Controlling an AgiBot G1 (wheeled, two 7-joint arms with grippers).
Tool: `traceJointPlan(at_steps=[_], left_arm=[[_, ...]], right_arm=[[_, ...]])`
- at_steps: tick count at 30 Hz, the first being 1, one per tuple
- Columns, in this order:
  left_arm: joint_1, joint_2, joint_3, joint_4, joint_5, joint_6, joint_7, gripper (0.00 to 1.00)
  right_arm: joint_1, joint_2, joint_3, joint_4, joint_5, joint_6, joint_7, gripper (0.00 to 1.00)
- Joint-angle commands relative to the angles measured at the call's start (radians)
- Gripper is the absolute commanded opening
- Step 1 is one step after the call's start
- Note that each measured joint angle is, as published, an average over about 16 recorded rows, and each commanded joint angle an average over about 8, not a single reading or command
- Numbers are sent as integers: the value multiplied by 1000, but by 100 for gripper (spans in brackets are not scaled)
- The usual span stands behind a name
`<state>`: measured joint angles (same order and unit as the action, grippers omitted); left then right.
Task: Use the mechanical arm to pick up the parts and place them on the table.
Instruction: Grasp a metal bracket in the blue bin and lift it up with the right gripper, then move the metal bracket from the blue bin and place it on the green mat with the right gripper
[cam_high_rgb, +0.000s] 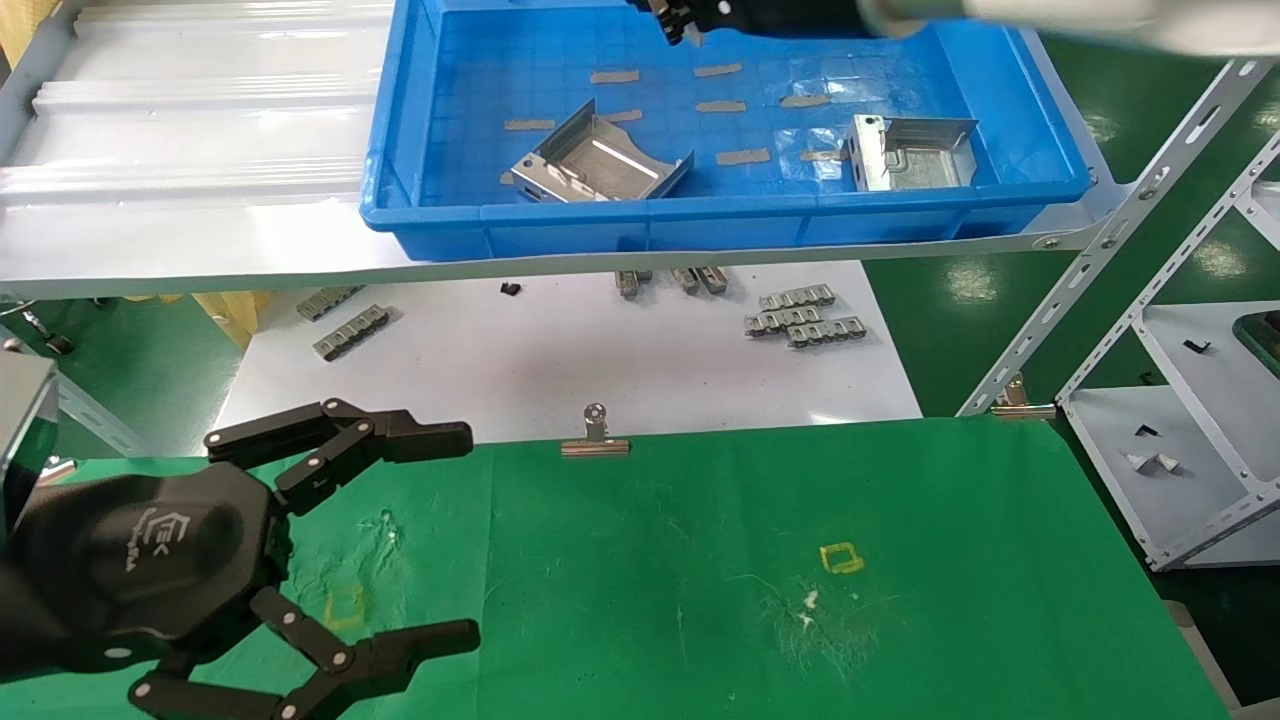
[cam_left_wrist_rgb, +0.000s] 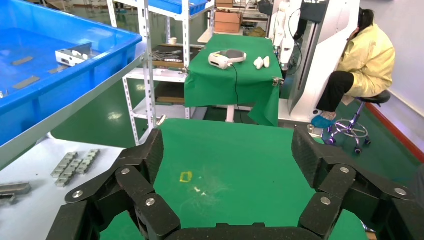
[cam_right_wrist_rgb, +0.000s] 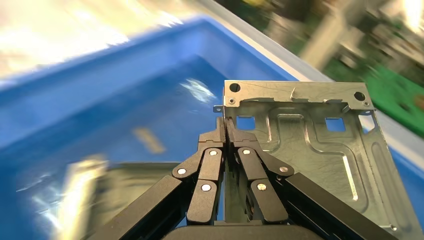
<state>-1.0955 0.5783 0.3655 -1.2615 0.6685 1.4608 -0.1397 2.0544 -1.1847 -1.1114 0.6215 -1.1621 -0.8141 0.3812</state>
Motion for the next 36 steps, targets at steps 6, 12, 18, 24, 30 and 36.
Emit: traceJointPlan(at_steps=[6, 12, 18, 24, 30, 36], left_arm=[[0, 0, 0, 0, 0, 0, 0, 100], [0, 0, 0, 0, 0, 0, 0, 100], [0, 0, 0, 0, 0, 0, 0, 100], [0, 0, 0, 0, 0, 0, 0, 100], [0, 0, 0, 0, 0, 0, 0, 100], [0, 0, 0, 0, 0, 0, 0, 100]], right_arm=[[13, 209, 79, 175, 159, -387, -249, 0], [-2, 361, 70, 277, 222, -683, -337, 0], [-62, 493, -17, 431, 251, -779, -377, 0], [-121, 564, -142, 535, 186, -761, -422, 0], [-206, 536, -218, 500, 73, -691, -502, 0], [-274, 483, -229, 380, 6, -569, -624, 0]])
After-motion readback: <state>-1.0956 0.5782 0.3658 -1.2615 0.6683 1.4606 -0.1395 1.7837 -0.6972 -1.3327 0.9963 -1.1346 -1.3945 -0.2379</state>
